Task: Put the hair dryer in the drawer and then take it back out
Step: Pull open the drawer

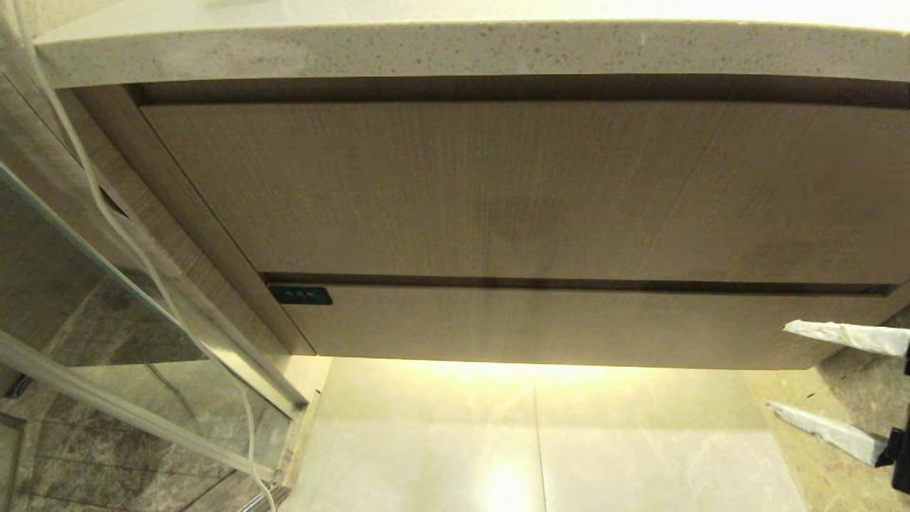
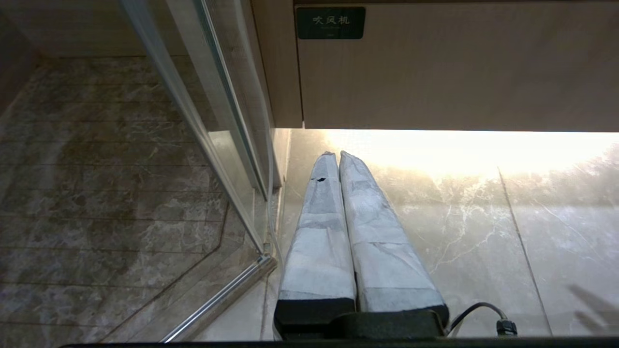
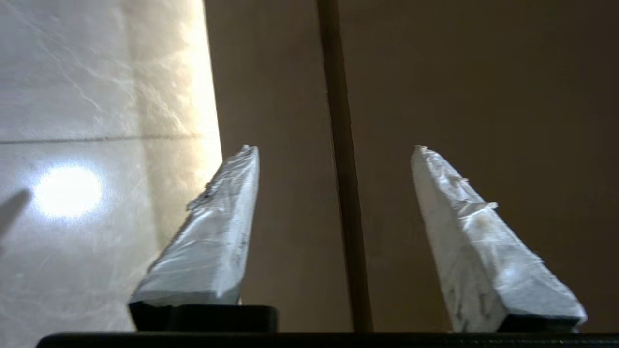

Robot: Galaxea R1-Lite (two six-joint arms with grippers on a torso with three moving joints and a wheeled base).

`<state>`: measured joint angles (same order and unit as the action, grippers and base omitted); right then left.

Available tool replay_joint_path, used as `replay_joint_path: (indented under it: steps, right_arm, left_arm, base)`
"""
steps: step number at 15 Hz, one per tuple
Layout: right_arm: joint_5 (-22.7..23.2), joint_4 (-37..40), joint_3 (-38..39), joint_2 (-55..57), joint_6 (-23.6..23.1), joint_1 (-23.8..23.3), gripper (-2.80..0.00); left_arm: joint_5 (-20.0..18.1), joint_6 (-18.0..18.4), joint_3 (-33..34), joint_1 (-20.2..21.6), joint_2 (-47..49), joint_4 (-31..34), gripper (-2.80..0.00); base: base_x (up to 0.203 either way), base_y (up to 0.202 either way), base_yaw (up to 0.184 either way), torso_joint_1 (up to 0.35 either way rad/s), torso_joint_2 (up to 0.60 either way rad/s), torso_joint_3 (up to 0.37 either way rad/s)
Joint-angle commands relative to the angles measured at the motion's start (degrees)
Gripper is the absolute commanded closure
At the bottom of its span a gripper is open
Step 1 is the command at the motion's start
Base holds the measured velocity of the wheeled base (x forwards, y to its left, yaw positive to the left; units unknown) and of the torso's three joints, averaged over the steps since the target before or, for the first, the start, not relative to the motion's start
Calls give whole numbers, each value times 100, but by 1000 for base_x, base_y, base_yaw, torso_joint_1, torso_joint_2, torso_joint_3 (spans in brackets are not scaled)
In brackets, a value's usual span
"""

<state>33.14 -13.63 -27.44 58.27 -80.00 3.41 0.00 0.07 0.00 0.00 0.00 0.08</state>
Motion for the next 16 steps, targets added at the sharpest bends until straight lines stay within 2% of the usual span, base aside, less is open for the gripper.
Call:
replay_joint_path:
  steps: [1,4,7,8,11,13,16]
  right_arm:
    - [206,-86,-171,778,-233,220,-280]
    - [337,-51,-601,1771,-294,249,-280]
    - [301,316,-1485,2455,58,256,-280]
    - [204,511,-1732,2658,11,256,-280]
    - [-117,1010,-2419,3222,-576,301,-280]
    - [-197,1680,-2699,3337,-665,392,-280]
    - [-268,1763,-2882,3596,-652,593,-280]
  left_arm:
    - [0,1,0,0,0,1,0]
    - [0,1,0,0,0,-7,0]
    - [0,1,0,0,0,1,0]
    - [0,1,0,0,0,1,0]
    - [0,1,0,0,0,1,0]
    - [0,1,0,0,0,1,0]
    - [0,1,0,0,0,1,0]
  base:
    - [0,0,0,0,0,0]
    - [0,0,0,0,0,0]
    - [0,0,0,0,0,0]
    - [0,0,0,0,0,0]
    - [0,0,0,0,0,0]
    - [0,0,0,0,0,0]
    - [0,0,0,0,0,0]
